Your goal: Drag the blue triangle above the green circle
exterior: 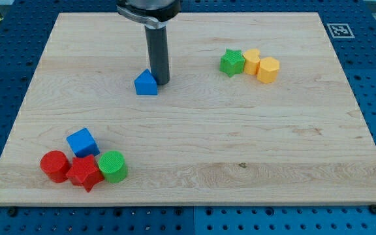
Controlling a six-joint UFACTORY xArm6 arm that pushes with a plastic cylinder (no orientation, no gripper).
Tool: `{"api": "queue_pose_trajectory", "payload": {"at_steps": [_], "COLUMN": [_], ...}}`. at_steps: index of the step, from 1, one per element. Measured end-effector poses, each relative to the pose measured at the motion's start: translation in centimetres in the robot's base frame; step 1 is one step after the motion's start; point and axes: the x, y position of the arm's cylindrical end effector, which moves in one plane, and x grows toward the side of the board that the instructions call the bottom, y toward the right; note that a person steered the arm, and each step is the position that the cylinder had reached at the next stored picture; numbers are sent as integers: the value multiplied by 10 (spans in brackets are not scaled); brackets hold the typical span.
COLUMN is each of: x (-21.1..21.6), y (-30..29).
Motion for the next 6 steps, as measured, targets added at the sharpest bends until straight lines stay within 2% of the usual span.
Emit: {"api": "queue_pose_trajectory", "payload": {"at_steps": [1, 2, 3, 4, 5, 6], "x": [-68, -90, -57, 1, 38, 13], "y": [-1, -24, -55, -50, -31, -32]}}
